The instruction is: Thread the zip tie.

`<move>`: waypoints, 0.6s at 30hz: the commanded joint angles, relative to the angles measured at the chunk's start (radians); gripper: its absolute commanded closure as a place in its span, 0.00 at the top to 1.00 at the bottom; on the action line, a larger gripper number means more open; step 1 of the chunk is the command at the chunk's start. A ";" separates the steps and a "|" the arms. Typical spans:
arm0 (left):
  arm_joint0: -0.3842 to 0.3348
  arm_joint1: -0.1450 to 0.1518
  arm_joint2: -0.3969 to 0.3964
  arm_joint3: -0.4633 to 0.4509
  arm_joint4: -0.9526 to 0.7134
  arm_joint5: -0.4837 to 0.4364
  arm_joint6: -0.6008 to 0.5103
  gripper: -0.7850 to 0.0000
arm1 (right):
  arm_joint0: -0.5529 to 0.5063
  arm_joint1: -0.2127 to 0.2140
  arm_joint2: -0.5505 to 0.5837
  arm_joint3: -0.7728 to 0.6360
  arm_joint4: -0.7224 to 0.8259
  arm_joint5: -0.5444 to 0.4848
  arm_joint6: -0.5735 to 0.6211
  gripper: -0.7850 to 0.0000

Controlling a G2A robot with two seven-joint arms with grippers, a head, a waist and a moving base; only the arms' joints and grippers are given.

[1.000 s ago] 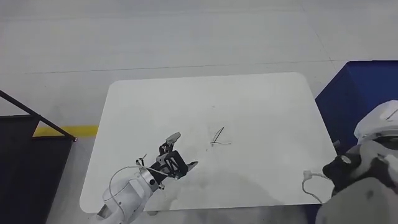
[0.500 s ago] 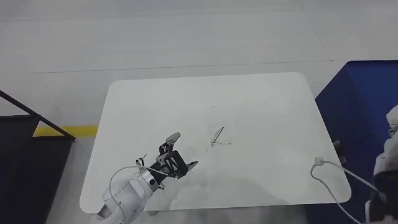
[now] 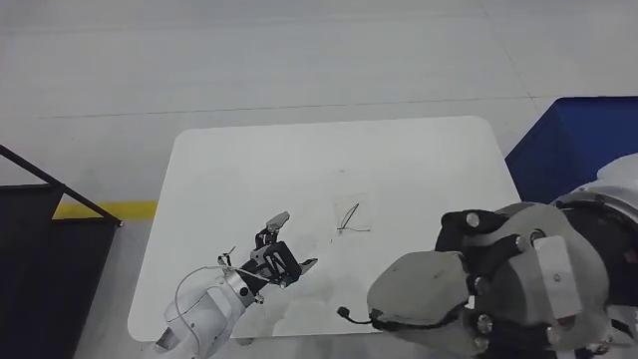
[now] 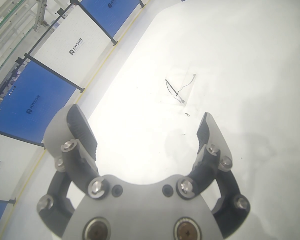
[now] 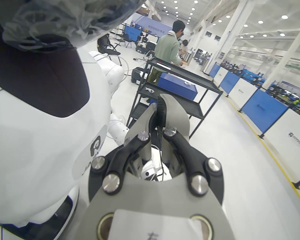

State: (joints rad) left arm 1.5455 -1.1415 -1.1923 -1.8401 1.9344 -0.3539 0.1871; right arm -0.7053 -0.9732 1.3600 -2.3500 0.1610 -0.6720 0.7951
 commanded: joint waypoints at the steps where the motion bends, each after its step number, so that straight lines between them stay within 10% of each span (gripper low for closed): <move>1: 0.000 0.000 0.000 0.000 0.000 0.000 0.000 1.00 | 0.024 -0.001 -0.015 0.000 -0.009 -0.018 0.000 0.00; 12: 0.000 0.000 0.000 0.000 0.000 0.000 0.000 1.00 | -0.017 0.005 -0.051 0.008 0.258 0.097 0.000 0.00; 18: 0.000 0.000 0.000 0.000 0.000 0.000 0.000 1.00 | -0.057 0.013 -0.074 0.008 0.508 0.353 0.080 0.00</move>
State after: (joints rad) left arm 1.5455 -1.1415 -1.1923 -1.8401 1.9344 -0.3539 0.1871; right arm -0.7488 -0.9599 1.3026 -2.3466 0.5775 -0.3851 0.8661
